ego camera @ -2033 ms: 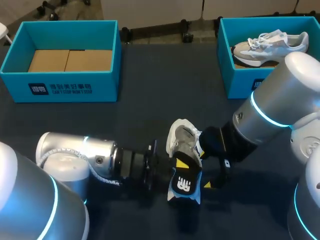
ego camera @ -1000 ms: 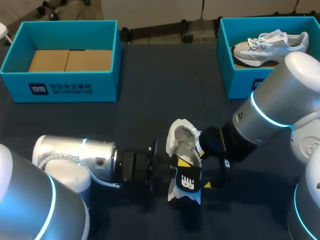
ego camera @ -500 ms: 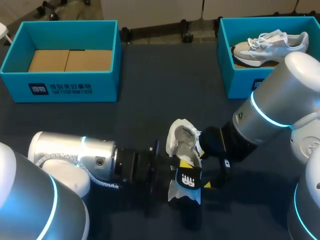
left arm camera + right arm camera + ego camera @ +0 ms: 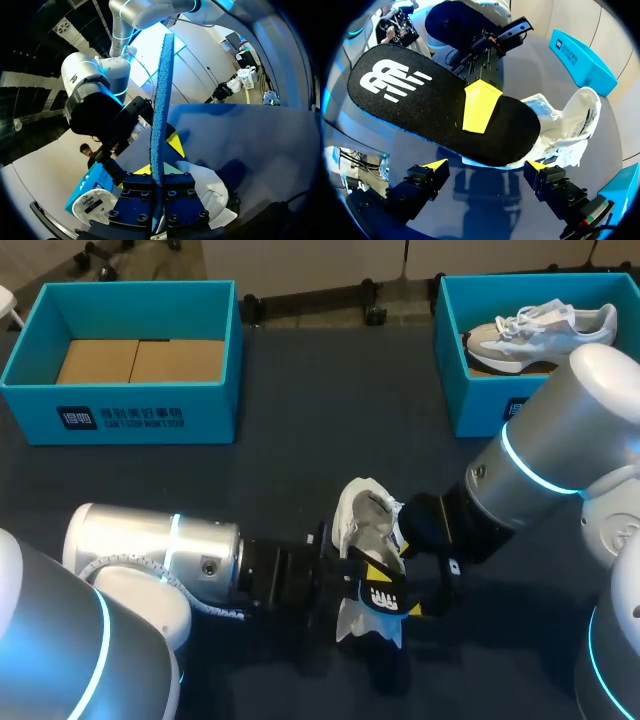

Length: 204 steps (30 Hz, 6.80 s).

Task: Take the shoe out of the shoebox, open the shoe tongue, remove and reinsert the insole, then place the shoe into the shoebox

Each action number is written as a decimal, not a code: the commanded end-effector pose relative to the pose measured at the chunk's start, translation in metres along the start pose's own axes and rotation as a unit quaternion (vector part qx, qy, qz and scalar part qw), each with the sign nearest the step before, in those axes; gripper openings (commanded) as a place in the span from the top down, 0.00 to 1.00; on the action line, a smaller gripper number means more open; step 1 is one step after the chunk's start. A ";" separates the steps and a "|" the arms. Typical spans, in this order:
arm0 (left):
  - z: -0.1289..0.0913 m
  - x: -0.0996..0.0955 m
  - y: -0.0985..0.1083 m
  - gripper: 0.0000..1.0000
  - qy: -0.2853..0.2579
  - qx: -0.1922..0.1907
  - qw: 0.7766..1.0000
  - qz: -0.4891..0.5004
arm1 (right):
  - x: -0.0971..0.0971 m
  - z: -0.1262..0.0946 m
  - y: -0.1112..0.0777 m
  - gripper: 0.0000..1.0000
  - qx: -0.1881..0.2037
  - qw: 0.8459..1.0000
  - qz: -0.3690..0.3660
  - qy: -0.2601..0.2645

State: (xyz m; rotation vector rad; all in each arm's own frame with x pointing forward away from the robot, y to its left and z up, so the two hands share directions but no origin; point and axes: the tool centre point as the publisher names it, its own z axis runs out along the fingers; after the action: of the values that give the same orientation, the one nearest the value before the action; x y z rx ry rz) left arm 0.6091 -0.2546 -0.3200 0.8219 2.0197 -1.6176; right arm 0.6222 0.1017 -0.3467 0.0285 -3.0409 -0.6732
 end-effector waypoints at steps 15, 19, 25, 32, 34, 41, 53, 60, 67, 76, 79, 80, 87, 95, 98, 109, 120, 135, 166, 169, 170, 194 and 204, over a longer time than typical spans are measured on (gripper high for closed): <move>0.002 -0.004 0.032 1.00 -0.026 -0.037 0.999 0.023 | 0.001 0.001 0.001 0.00 0.001 1.000 0.000 -0.001; 0.001 -0.009 0.041 1.00 -0.039 -0.054 0.997 0.025 | 0.001 0.001 0.001 0.00 0.001 1.000 0.000 -0.001; 0.000 -0.008 0.042 1.00 -0.042 -0.054 0.997 0.021 | 0.001 0.001 0.001 0.00 0.001 1.000 0.000 -0.001; -0.003 -0.006 0.033 0.89 -0.039 -0.033 0.999 0.004 | 0.001 0.001 0.001 0.00 0.001 1.000 0.000 -0.001; -0.005 -0.005 0.027 0.82 -0.038 -0.022 0.999 -0.005 | 0.001 0.001 0.001 0.00 0.001 1.000 0.000 -0.001; -0.010 -0.007 0.010 0.77 -0.042 -0.009 0.999 0.001 | 0.001 0.001 0.001 0.00 0.001 1.000 0.000 -0.001; -0.005 -0.003 -0.001 0.80 -0.029 0.000 0.999 0.032 | 0.001 0.001 0.001 0.00 0.001 1.000 0.000 -0.001; 0.001 -0.001 0.012 1.00 -0.021 -0.007 0.998 0.054 | 0.001 0.001 0.001 0.00 0.001 1.000 0.000 -0.001; 0.005 0.001 0.023 1.00 -0.011 -0.021 0.996 0.080 | 0.001 0.001 0.001 0.00 0.001 1.000 0.000 -0.001; 0.005 -0.003 0.040 1.00 -0.022 -0.053 0.991 0.120 | 0.001 0.001 0.001 0.00 0.001 1.000 0.000 -0.001; 0.004 -0.005 0.045 1.00 -0.025 -0.058 0.990 0.123 | 0.001 0.001 0.001 0.00 0.001 1.000 0.000 -0.001; 0.004 -0.005 0.047 1.00 -0.026 -0.062 0.990 0.125 | 0.001 0.001 0.001 0.00 0.001 1.000 0.000 -0.001; 0.002 -0.006 0.045 1.00 -0.027 -0.051 0.992 0.109 | 0.001 0.001 0.001 0.00 0.001 1.000 0.000 -0.001; -0.003 -0.005 0.030 0.73 -0.037 -0.017 0.996 0.074 | 0.001 0.001 0.001 0.00 0.001 1.000 0.000 -0.001; -0.003 -0.004 0.022 0.78 -0.037 -0.005 0.998 0.055 | 0.001 0.001 0.001 0.00 0.001 1.000 0.000 -0.001; -0.001 -0.001 0.006 0.87 -0.034 -0.003 0.998 0.046 | 0.001 0.001 0.001 0.00 0.001 1.000 0.000 -0.001; 0.004 0.003 0.022 1.00 -0.028 -0.036 0.993 0.107 | 0.001 0.001 0.001 0.00 0.001 1.000 0.000 -0.001; -0.002 -0.005 0.047 1.00 -0.044 -0.077 0.988 0.129 | 0.001 0.001 0.001 0.00 0.001 1.000 0.000 -0.001; -0.005 0.004 0.012 1.00 -0.036 -0.054 0.996 0.062 | 0.001 0.001 0.001 0.00 0.001 1.000 0.000 -0.001; -0.002 0.005 0.018 1.00 -0.034 -0.067 0.993 0.087 | 0.001 0.001 0.001 0.00 0.001 1.000 0.000 -0.001; -0.001 0.004 0.020 1.00 -0.034 -0.067 0.993 0.086 | 0.001 0.001 0.001 0.00 0.001 1.000 0.000 -0.001; -0.010 -0.007 0.035 0.66 -0.044 -0.087 0.992 0.084 | 0.001 0.001 0.001 0.00 0.001 1.000 0.000 -0.001; -0.022 -0.009 0.015 0.65 -0.047 -0.059 0.996 0.038 | 0.001 0.001 0.001 0.00 0.001 1.000 0.000 -0.001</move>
State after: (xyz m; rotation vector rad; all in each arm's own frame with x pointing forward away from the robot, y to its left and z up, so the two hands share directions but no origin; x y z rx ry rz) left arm 0.6306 -0.2455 -0.3254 0.7479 1.9673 -1.4484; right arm 0.6222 0.1018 -0.3467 0.0287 -3.0409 -0.6734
